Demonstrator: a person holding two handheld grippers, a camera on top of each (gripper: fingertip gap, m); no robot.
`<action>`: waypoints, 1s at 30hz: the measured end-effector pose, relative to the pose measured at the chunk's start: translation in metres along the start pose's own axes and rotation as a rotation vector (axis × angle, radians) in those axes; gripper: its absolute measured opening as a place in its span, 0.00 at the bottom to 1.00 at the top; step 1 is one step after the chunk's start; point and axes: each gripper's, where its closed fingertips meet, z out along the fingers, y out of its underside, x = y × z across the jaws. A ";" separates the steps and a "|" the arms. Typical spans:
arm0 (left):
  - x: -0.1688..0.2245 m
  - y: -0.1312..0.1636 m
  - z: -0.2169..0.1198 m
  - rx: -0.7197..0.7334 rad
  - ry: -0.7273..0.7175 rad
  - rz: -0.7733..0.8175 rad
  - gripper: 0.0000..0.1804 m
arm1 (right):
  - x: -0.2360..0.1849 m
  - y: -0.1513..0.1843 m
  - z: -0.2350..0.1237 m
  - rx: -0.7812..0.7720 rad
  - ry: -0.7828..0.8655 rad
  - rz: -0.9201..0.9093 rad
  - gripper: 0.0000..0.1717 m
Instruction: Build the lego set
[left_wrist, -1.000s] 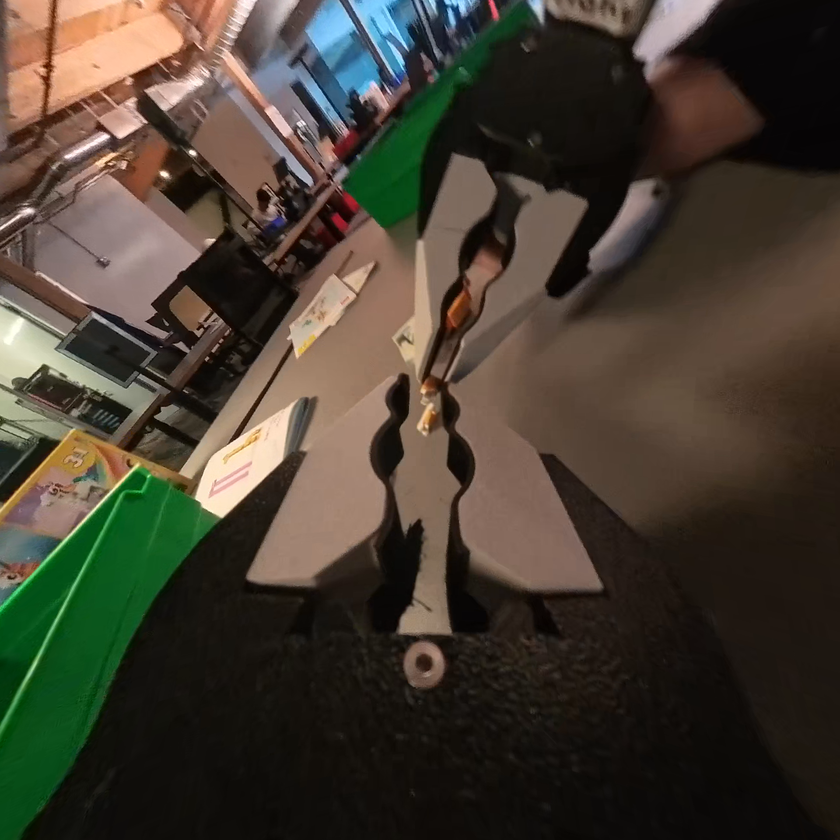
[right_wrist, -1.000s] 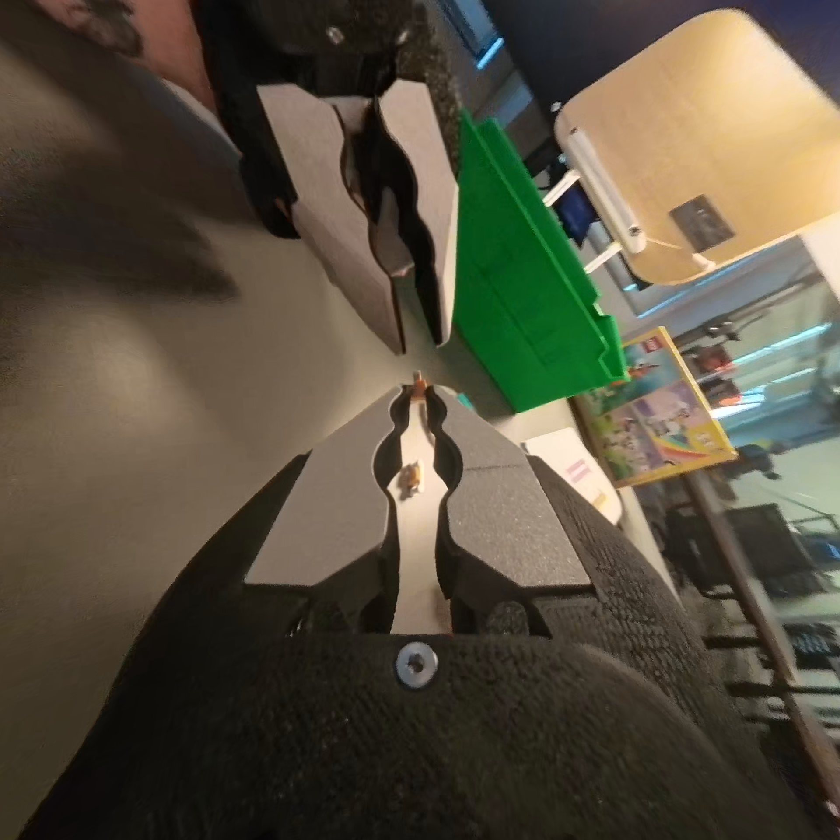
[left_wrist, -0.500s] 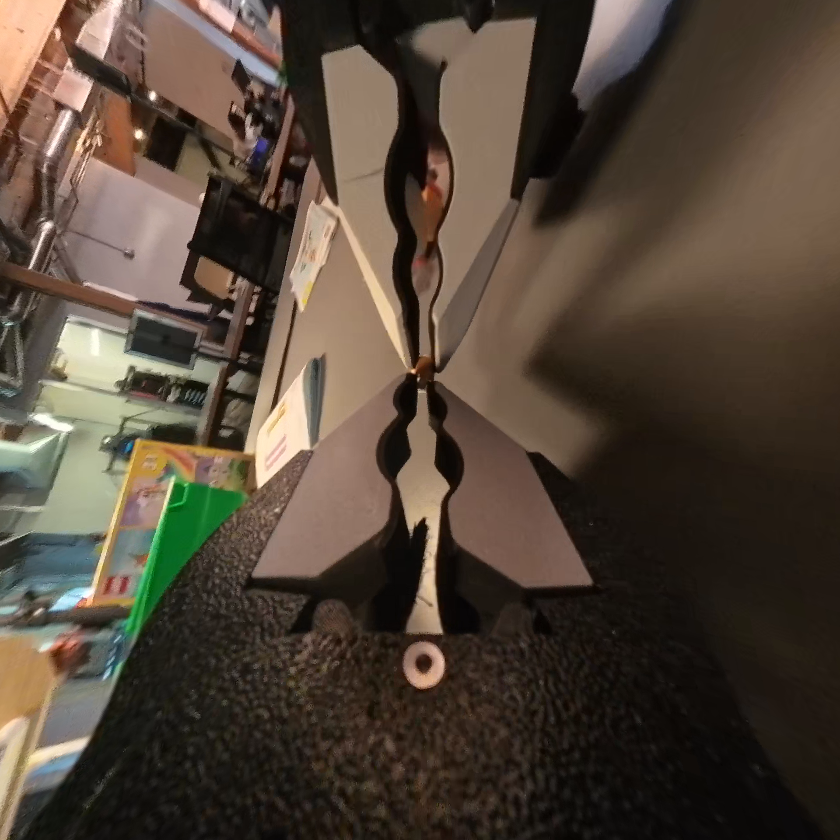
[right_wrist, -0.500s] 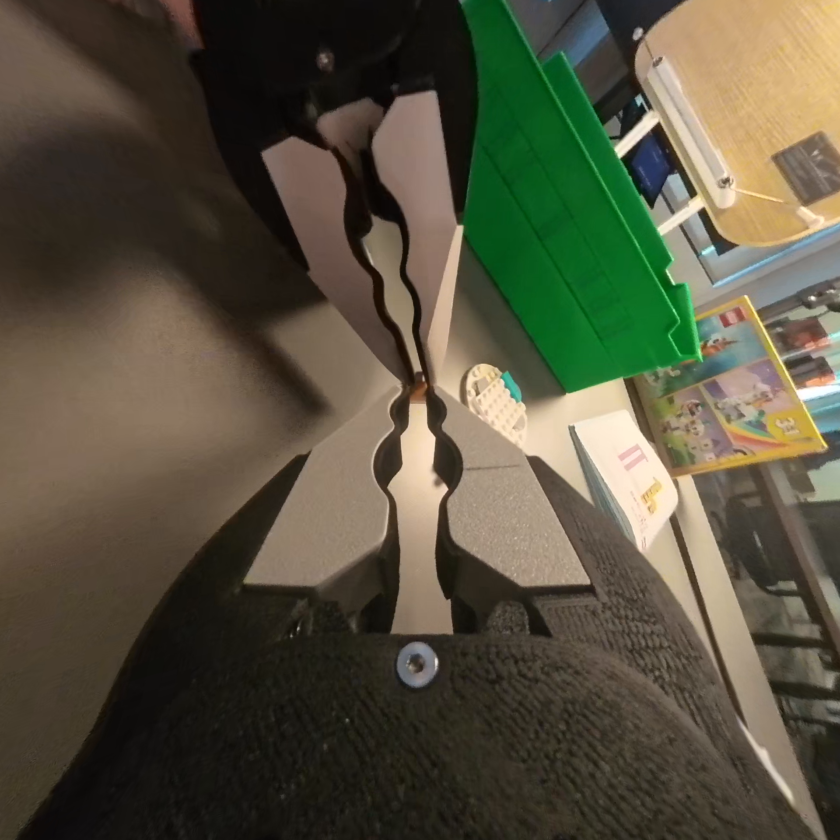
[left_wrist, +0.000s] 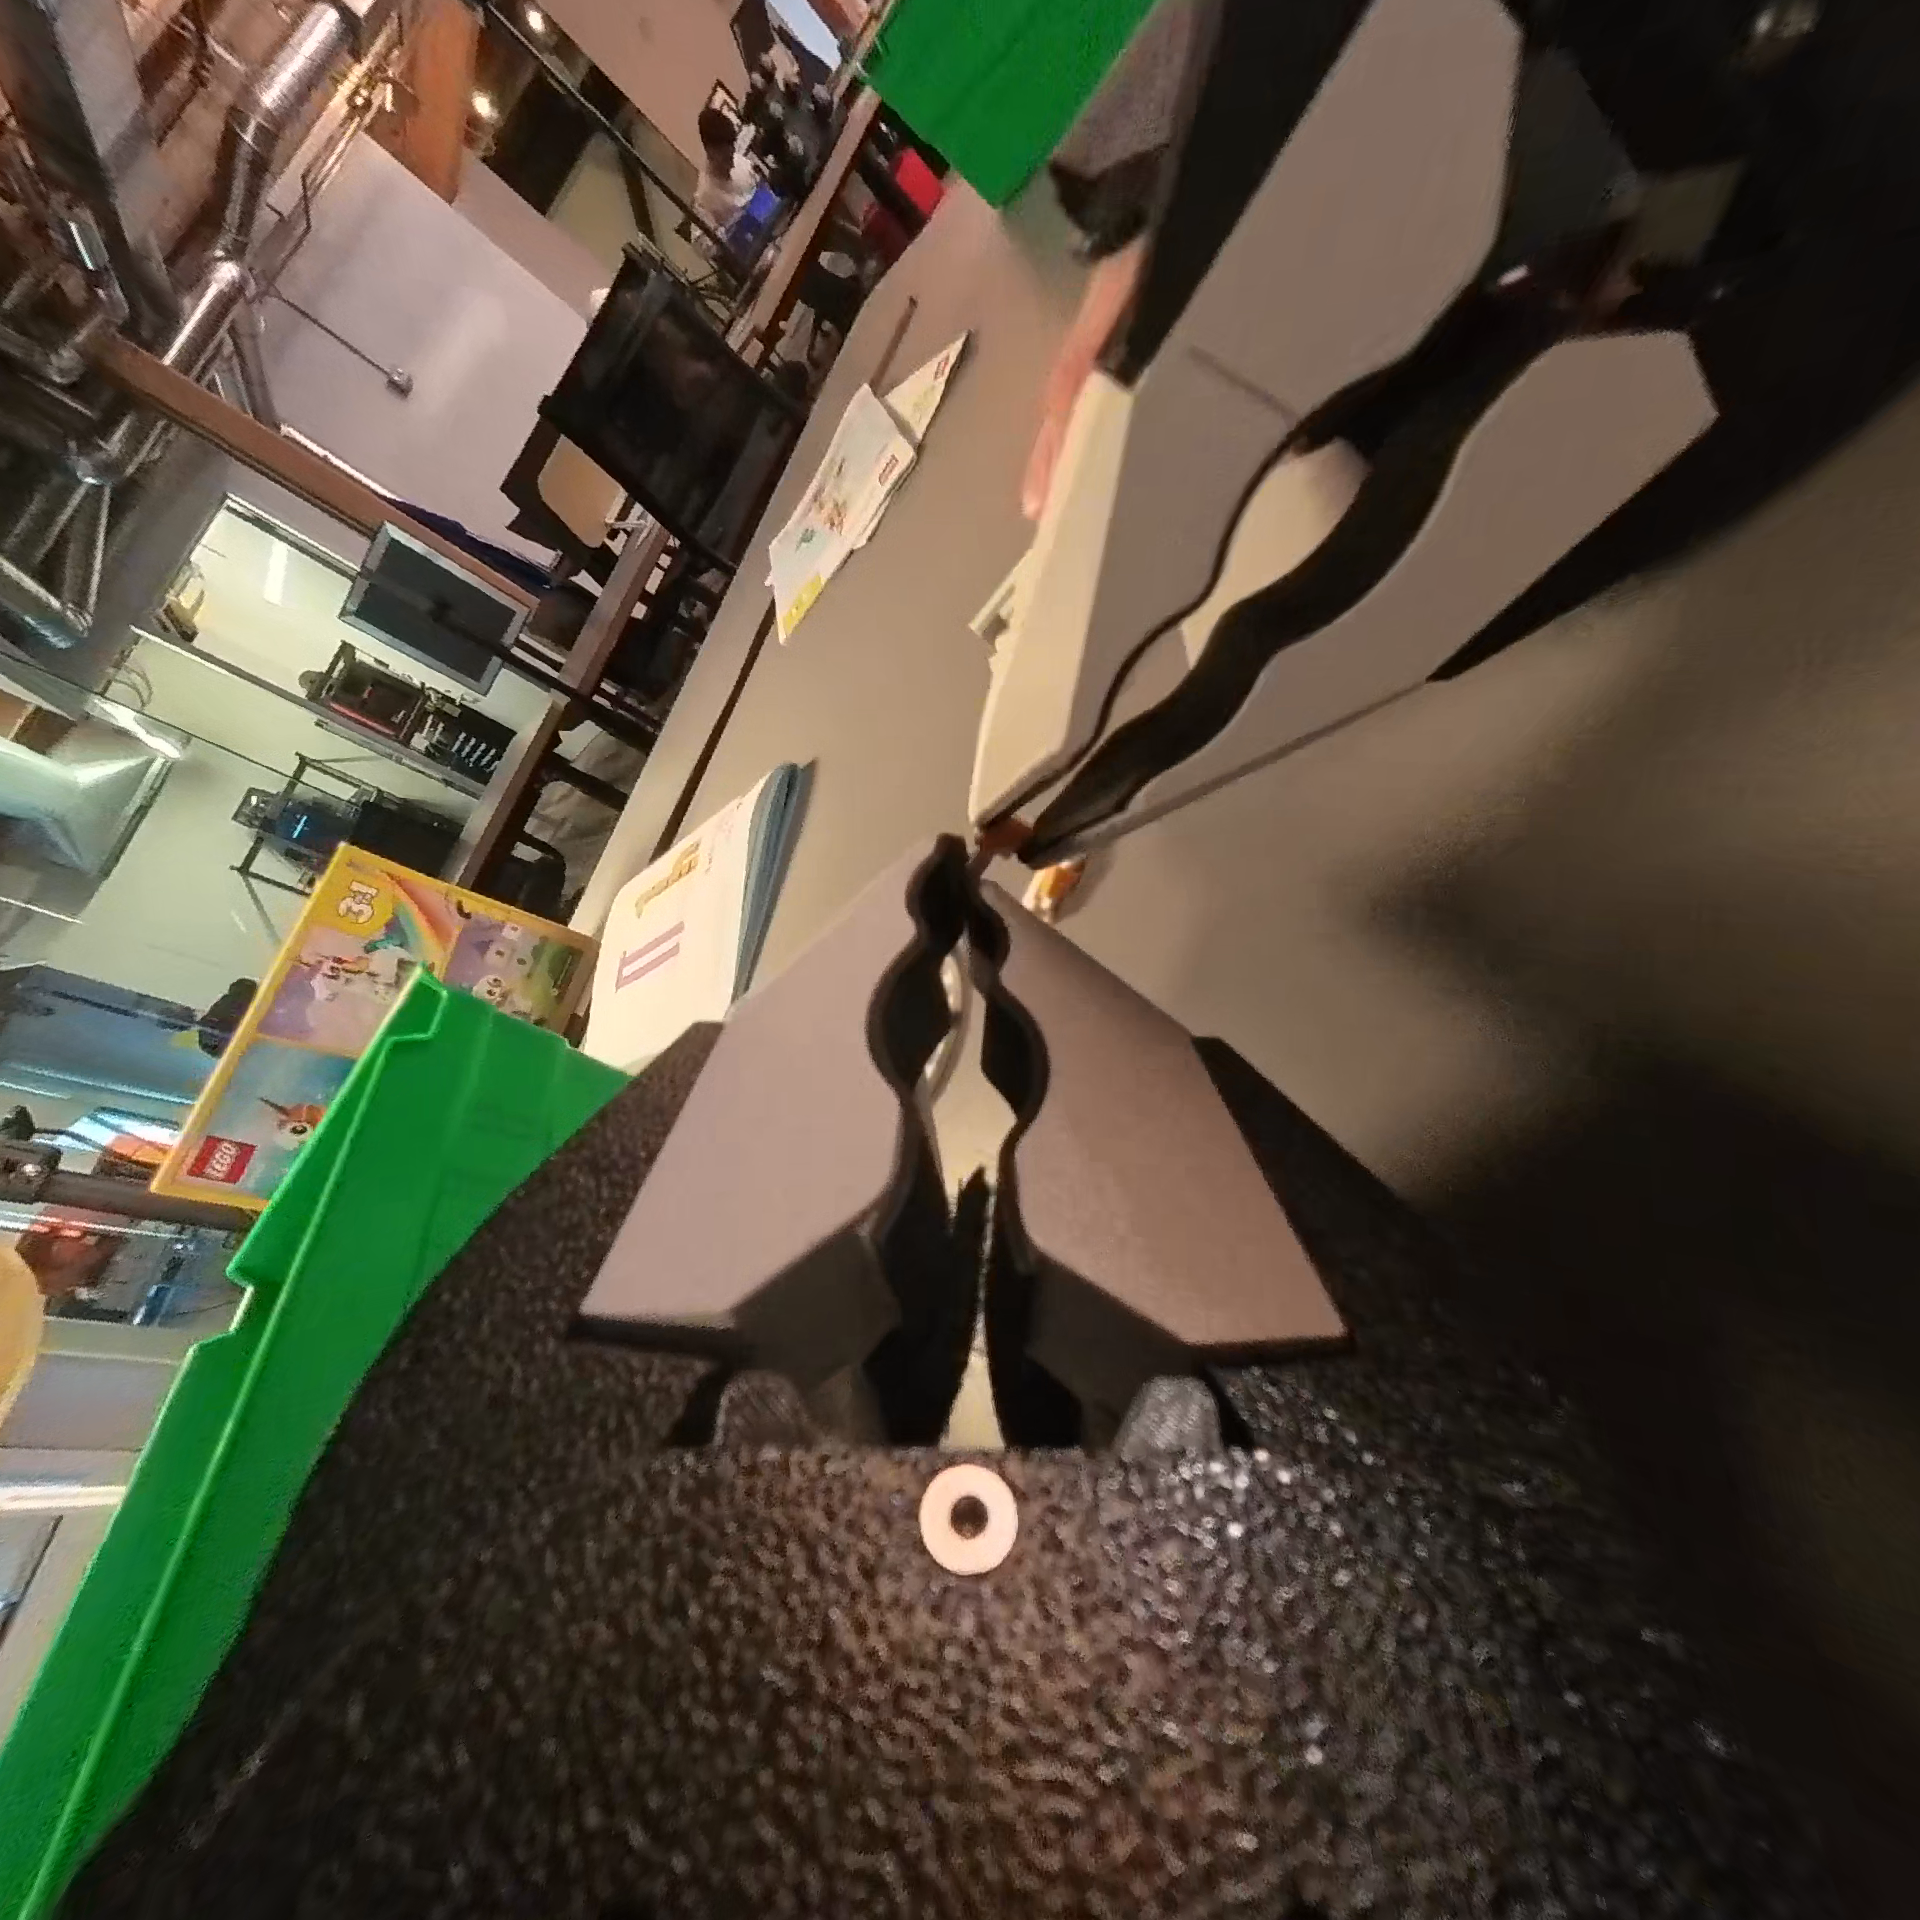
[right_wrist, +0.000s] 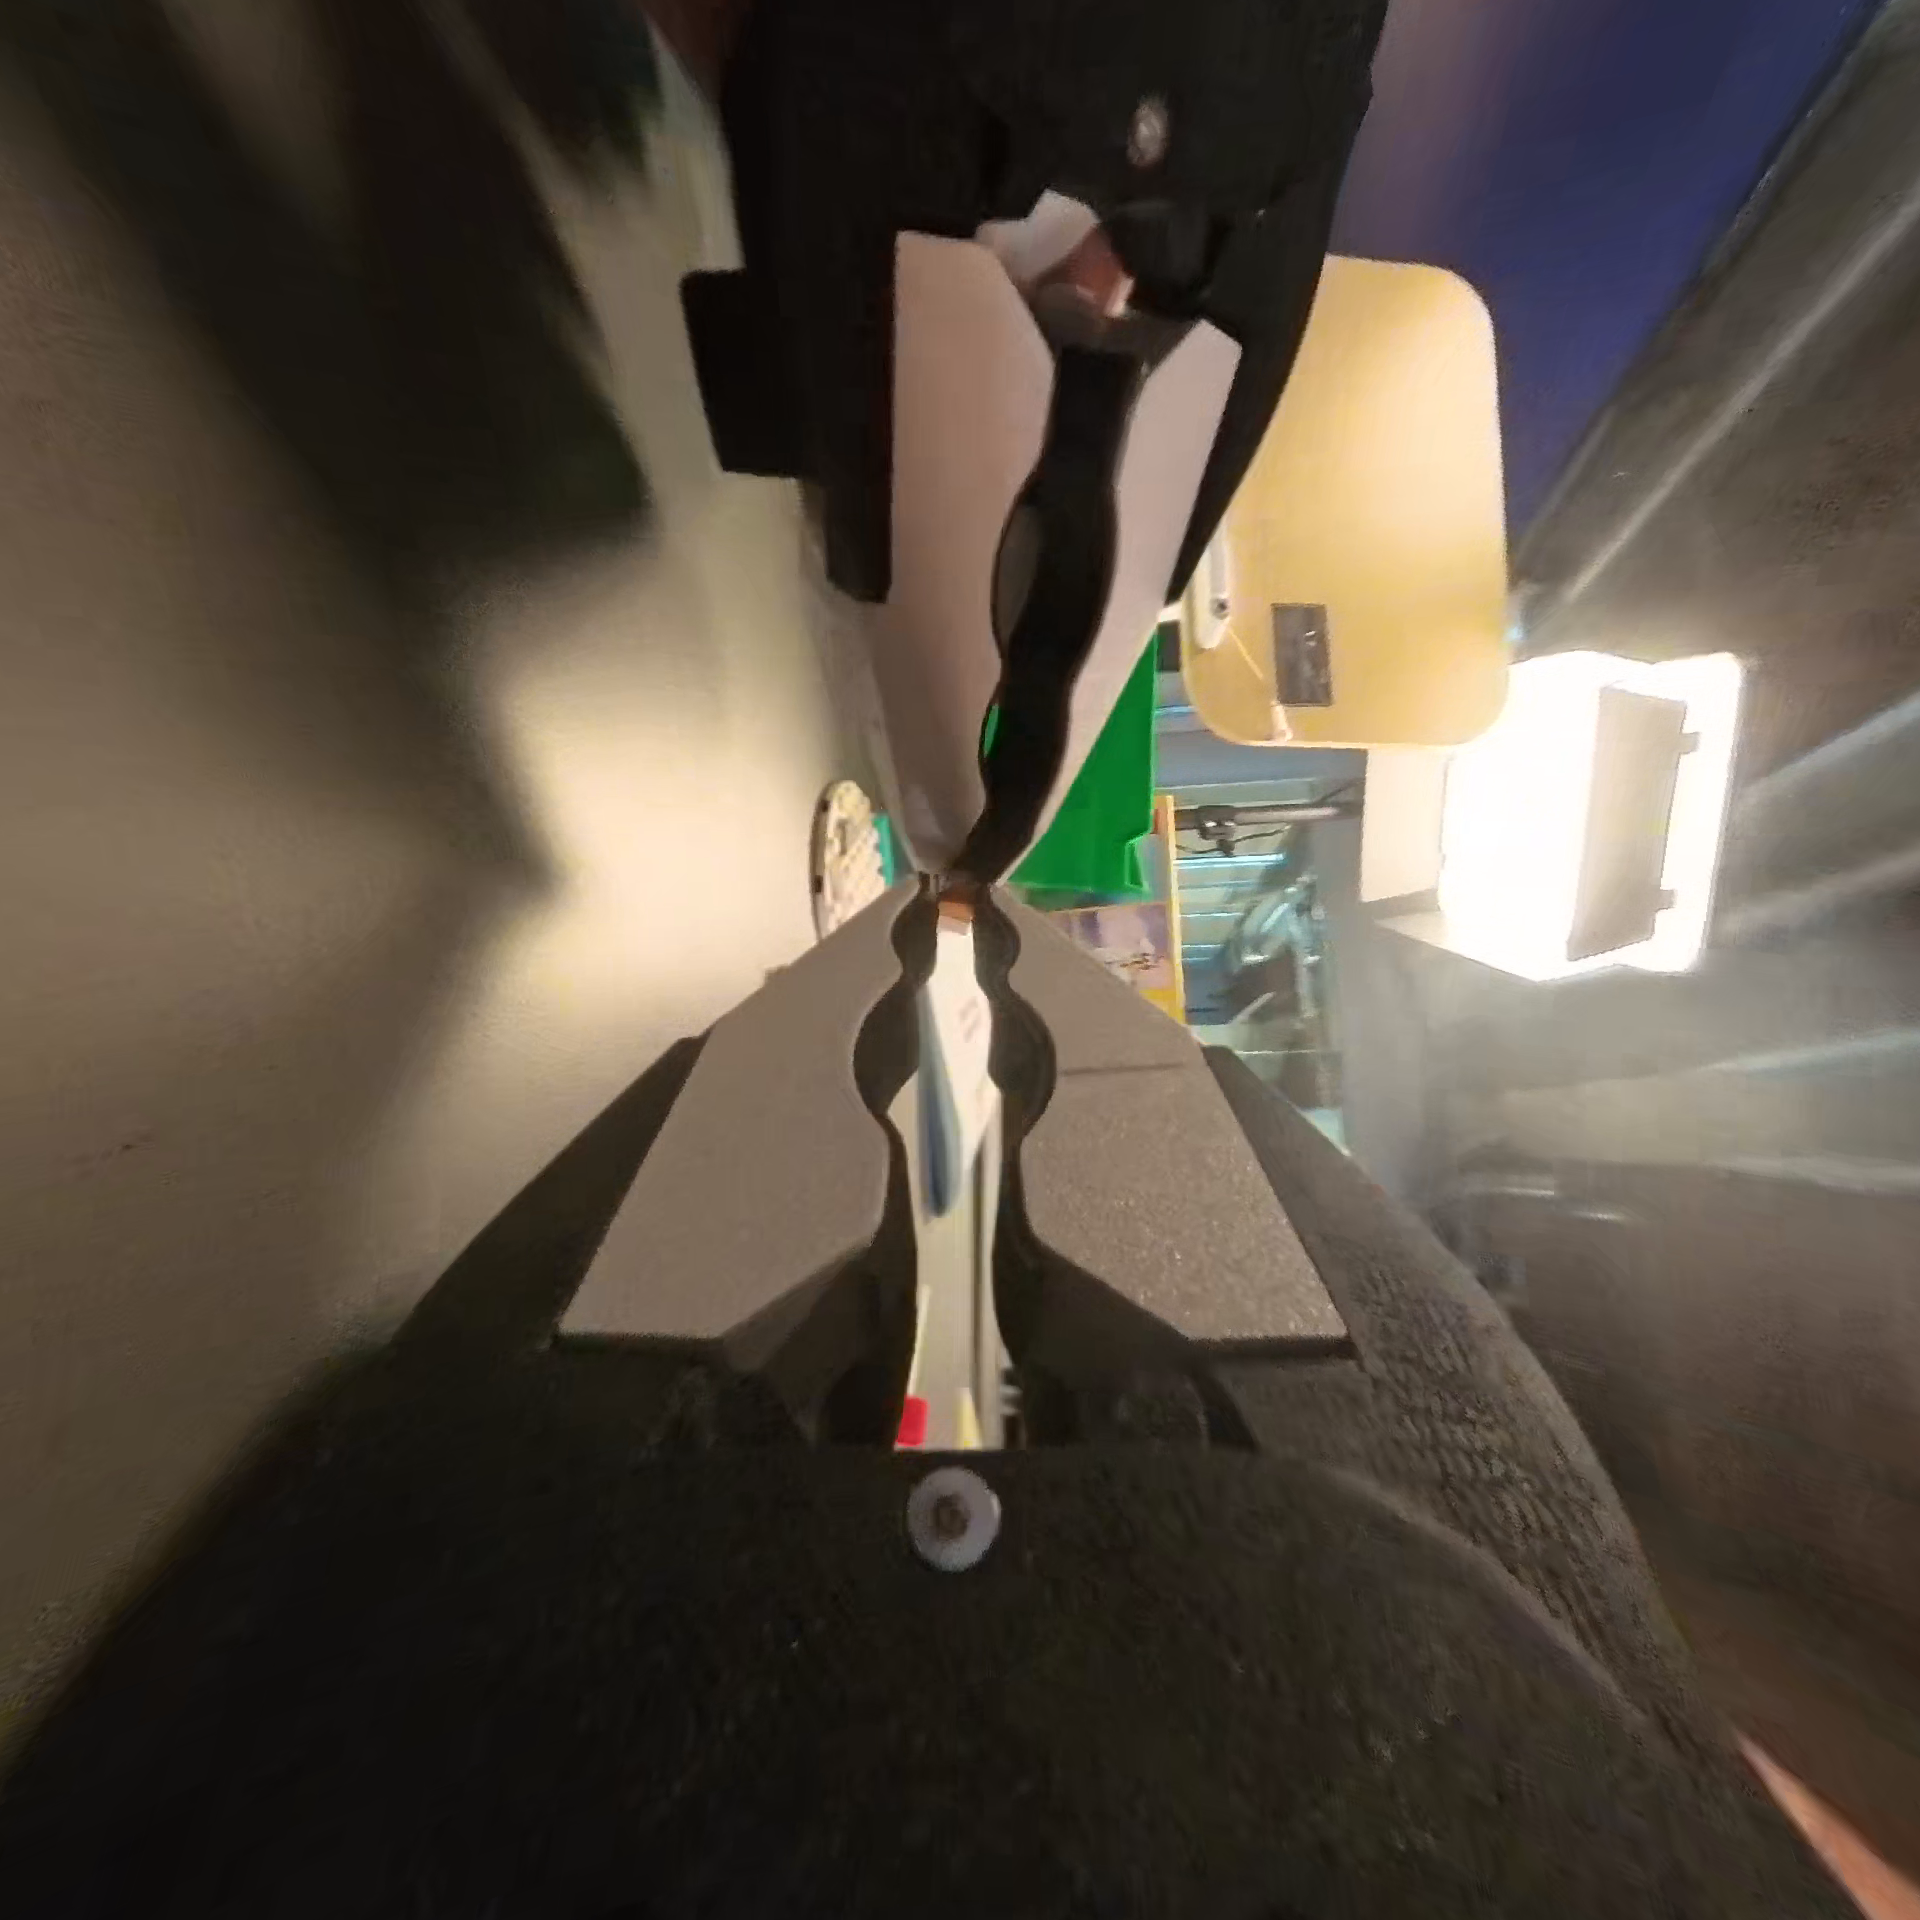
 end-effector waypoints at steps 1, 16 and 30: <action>-0.002 0.002 0.001 -0.017 -0.011 -0.005 0.00 | 0.003 -0.003 -0.002 0.011 0.032 -0.049 0.03; -0.035 -0.003 -0.015 0.189 -0.051 -0.301 0.00 | 0.039 0.005 -0.013 0.190 -0.029 0.644 0.03; -0.001 -0.046 -0.027 0.325 -0.121 0.233 0.13 | 0.039 -0.003 -0.026 0.470 -0.525 1.478 0.03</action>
